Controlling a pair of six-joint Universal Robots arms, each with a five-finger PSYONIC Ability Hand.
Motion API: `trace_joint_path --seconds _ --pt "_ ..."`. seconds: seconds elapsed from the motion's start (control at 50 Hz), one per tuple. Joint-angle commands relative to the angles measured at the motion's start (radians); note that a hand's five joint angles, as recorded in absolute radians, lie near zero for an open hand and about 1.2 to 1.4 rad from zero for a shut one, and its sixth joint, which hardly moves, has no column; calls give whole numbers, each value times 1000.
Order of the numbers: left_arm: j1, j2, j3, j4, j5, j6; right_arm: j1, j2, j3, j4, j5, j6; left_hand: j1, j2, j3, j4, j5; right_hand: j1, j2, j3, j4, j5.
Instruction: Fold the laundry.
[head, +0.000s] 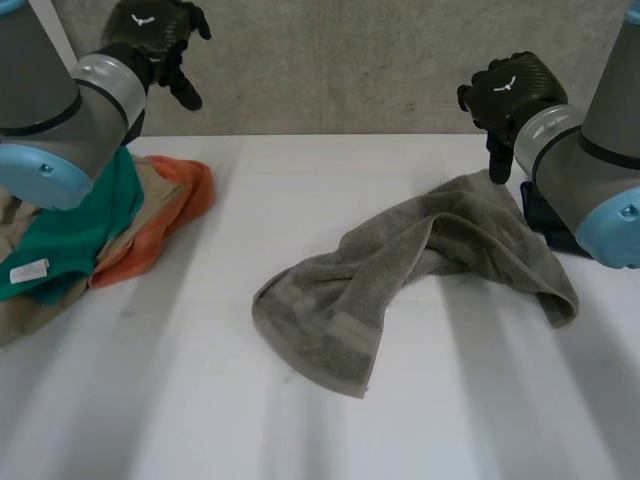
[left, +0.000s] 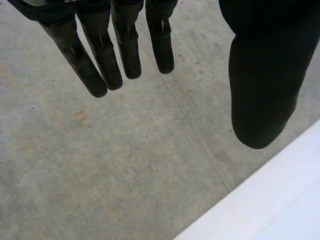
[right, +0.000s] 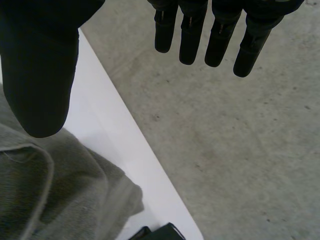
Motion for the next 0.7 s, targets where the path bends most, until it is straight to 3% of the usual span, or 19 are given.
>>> trace_joint_path --seconds 0.02,0.1,0.18,0.24,0.36,0.48,0.64,0.7 --pt "-13 12 -51 -2 21 46 -25 -28 29 -68 57 5 -70 -57 -58 -45 -40 -49 -58 -51 -62 -37" --pt "-38 58 -123 -37 13 43 -54 -42 20 -61 108 66 -97 -84 -84 -71 -66 -108 -117 -110 -121 -96" --pt "-96 114 -261 -113 18 51 -123 -48 34 52 147 156 -158 -145 -146 -133 -128 -152 -161 -154 -165 -140" --pt "-138 131 -336 -137 16 65 -170 -46 55 128 134 195 -164 -151 -152 -139 -134 -155 -164 -157 -168 -143" --pt "-256 124 -479 -126 6 121 -281 -42 198 217 17 353 -164 -151 -152 -139 -134 -155 -164 -157 -168 -143" --pt "-358 40 -490 -71 -51 143 -342 -5 363 87 -110 456 -100 -87 -87 -75 -70 -134 -143 -136 -148 -122" --pt "-431 -97 -426 14 -201 143 -349 55 462 -120 -121 469 -73 -60 -61 -48 -43 -55 -64 -57 -69 -43" --pt "-446 -146 -386 5 -212 148 -341 76 476 -162 -122 465 -73 -60 -61 -48 -43 -55 -64 -57 -68 -43"
